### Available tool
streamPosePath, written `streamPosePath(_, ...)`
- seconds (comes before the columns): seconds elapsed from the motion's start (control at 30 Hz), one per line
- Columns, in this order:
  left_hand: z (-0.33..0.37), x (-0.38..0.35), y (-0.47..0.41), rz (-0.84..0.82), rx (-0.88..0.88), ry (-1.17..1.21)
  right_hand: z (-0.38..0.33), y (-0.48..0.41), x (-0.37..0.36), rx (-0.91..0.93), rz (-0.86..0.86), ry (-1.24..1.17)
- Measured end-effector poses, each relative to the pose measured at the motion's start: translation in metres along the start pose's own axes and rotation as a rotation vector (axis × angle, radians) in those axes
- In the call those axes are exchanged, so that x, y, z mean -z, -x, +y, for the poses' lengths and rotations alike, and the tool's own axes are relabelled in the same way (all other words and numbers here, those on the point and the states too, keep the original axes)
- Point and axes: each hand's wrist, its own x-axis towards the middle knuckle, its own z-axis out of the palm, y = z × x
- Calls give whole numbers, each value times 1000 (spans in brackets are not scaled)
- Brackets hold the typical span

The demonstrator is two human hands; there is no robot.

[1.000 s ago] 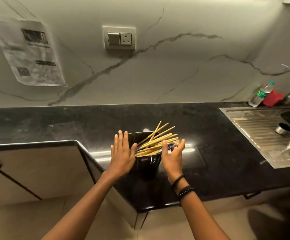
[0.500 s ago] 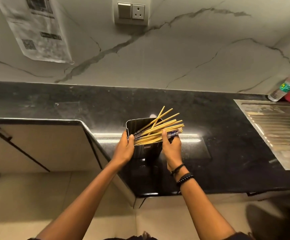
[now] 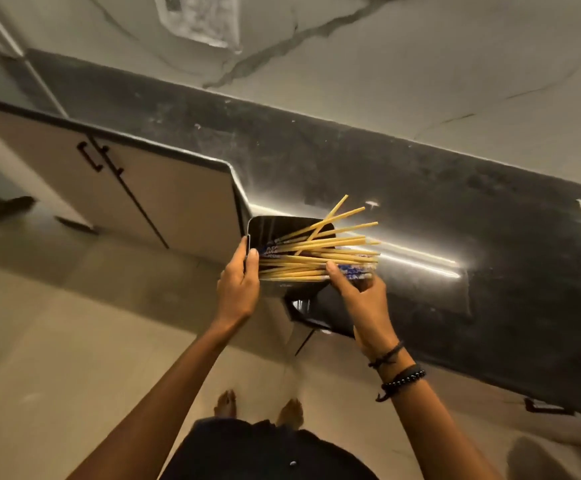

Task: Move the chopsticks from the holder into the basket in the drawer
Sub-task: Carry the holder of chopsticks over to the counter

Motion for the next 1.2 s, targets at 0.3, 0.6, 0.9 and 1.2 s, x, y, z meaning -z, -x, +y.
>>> streamPosePath(0.3, -34, 68, 91, 196, 125, 62, 27, 56, -41, -1, -374, 57)
streamPosePath(0.6, -91, 139, 234, 447, 319, 131, 76, 142, -105, -126, -778, 103)
streamPosePath(0.9, -125, 178, 414, 758, 460, 311, 125, 265, -150, -234, -1154, 178)
streamPosePath(1.2, -130, 194, 529, 1192, 597, 428, 145, 358, -210, -307, -1512, 259)
